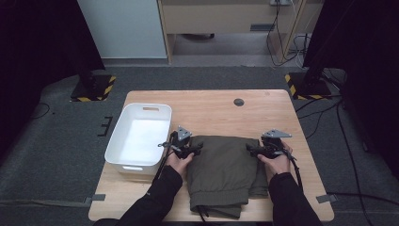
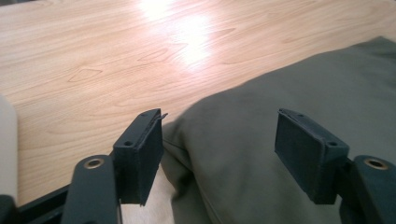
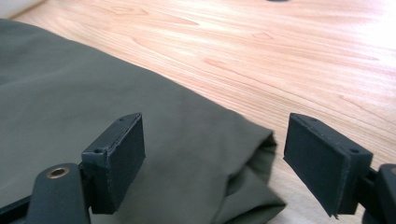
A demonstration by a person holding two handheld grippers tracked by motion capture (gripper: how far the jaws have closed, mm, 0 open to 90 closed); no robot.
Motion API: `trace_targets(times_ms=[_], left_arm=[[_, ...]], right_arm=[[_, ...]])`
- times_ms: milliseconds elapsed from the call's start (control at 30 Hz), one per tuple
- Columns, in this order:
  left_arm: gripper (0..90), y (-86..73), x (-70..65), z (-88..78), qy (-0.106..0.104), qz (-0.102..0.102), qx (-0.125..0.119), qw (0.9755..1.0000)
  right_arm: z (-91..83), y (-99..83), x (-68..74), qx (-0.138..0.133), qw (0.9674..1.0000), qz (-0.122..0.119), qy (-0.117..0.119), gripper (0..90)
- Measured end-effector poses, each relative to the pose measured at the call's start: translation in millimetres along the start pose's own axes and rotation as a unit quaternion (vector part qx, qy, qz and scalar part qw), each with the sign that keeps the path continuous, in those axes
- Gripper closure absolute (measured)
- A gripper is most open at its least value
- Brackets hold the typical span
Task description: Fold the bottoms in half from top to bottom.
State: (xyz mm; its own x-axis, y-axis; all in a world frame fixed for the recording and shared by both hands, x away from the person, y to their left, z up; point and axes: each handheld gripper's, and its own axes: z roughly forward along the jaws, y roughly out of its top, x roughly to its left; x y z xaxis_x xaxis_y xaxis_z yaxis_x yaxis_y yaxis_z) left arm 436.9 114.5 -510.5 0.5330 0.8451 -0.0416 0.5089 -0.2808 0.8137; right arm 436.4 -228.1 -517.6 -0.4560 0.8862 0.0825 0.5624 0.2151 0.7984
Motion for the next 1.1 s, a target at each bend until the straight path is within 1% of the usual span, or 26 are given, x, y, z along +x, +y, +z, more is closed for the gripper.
trace_targets(times_ms=[33,100,133,167,233,267,367,467,533,567,600,633,667,700,733,800,833,900,933,967,1000,1033,1100], left_arm=[[30.4,-1.5,1.1,4.4,0.005,0.001,0.006,1.0000],[30.1,-4.8,2.7,12.4,0.011,0.015,0.019,0.9997],[29.9,-6.5,3.8,15.4,0.010,0.014,0.022,0.9996],[29.8,-7.7,5.3,17.9,0.004,0.009,0.022,0.9997],[28.9,-8.7,7.6,20.4,0.005,-0.003,0.018,0.9998],[29.0,-8.8,7.9,21.4,0.003,-0.004,0.015,0.9999],[29.1,-9.8,8.4,22.9,0.001,-0.005,0.019,0.9998],[29.3,-10.8,12.2,25.1,-0.001,-0.026,0.023,0.9994],[32.8,-10.8,14.5,25.1,-0.002,-0.036,0.027,0.9990],[36.8,-10.8,14.3,25.5,-0.005,-0.038,0.030,0.9988],[40.6,-10.7,13.7,26.3,-0.004,-0.037,0.032,0.9988],[43.3,-10.9,12.3,26.3,-0.003,-0.041,0.037,0.9985],[46.9,-10.9,11.0,26.6,0.000,-0.048,0.037,0.9982],[49.6,-10.7,9.6,26.9,0.001,-0.050,0.038,0.9981],[53.7,-10.4,8.7,27.6,0.000,-0.049,0.034,0.9982],[61.4,-9.6,7.2,26.7,-0.002,-0.050,0.035,0.9981],[65.9,-8.8,6.2,26.0,-0.002,-0.047,0.035,0.9982],[74.8,-5.6,3.2,22.3,-0.001,-0.044,0.035,0.9984],[77.6,-3.5,2.1,20.2,0.003,-0.036,0.032,0.9988],[79.6,-1.6,-0.1,17.3,0.005,-0.033,0.030,0.9990],[81.0,0.5,-2.6,14.0,0.008,-0.029,0.019,0.9994],[81.9,3.0,-4.5,9.8,0.010,-0.019,0.012,0.9997],[82.5,9.1,-6.5,0.4,0.005,-0.013,-0.004,0.9999]], right_arm=[[1.9,-0.2,-2.2,0.000,1.0000,0.007,-0.002,21.2],[6.2,-1.5,-6.8,0.003,0.9998,0.020,0.001,21.9],[8.2,-2.4,-8.5,0.007,0.9997,0.024,0.000,22.0],[10.3,-3.3,-10.0,0.010,0.9997,0.024,-0.002,22.4],[13.8,-5.0,-11.5,0.020,0.9995,0.025,-0.003,22.6],[15.5,-5.8,-11.4,0.022,0.9994,0.025,-0.004,22.7],[19.1,-7.5,-10.7,0.032,0.9993,0.021,-0.006,24.5],[21.0,-8.4,-9.4,0.032,0.9993,0.014,-0.009,29.1],[21.7,-7.9,-7.2,0.031,0.9994,0.007,-0.010,35.2],[22.0,-7.9,-5.1,0.033,0.9993,0.002,-0.017,37.1],[22.7,-7.6,-3.8,0.033,0.9993,-0.004,-0.019,41.2],[23.2,-7.1,-2.2,0.031,0.9993,-0.004,-0.017,45.6],[23.9,-6.7,-1.0,0.030,0.9994,-0.006,-0.018,51.0],[24.6,-6.3,0.3,0.028,0.9995,-0.004,-0.015,56.1],[24.8,-6.0,1.2,0.028,0.9995,-0.005,-0.013,60.8],[24.9,-5.5,3.0,0.029,0.9996,-0.002,-0.004,69.6],[24.8,-5.3,3.0,0.029,0.9996,-0.001,-0.001,73.9],[24.6,-4.7,2.2,0.029,0.9996,0.000,0.003,79.6],[24.2,-4.3,2.3,0.027,0.9996,0.003,0.005,81.6],[23.8,-3.4,2.2,0.028,0.9996,0.000,0.008,82.8],[23.1,-1.9,2.8,0.025,0.9997,-0.003,0.008,83.6],[21.9,-0.2,3.5,0.020,0.9997,-0.003,0.010,83.9],[17.9,4.6,4.0,0.003,0.9999,0.000,0.015,84.2]])
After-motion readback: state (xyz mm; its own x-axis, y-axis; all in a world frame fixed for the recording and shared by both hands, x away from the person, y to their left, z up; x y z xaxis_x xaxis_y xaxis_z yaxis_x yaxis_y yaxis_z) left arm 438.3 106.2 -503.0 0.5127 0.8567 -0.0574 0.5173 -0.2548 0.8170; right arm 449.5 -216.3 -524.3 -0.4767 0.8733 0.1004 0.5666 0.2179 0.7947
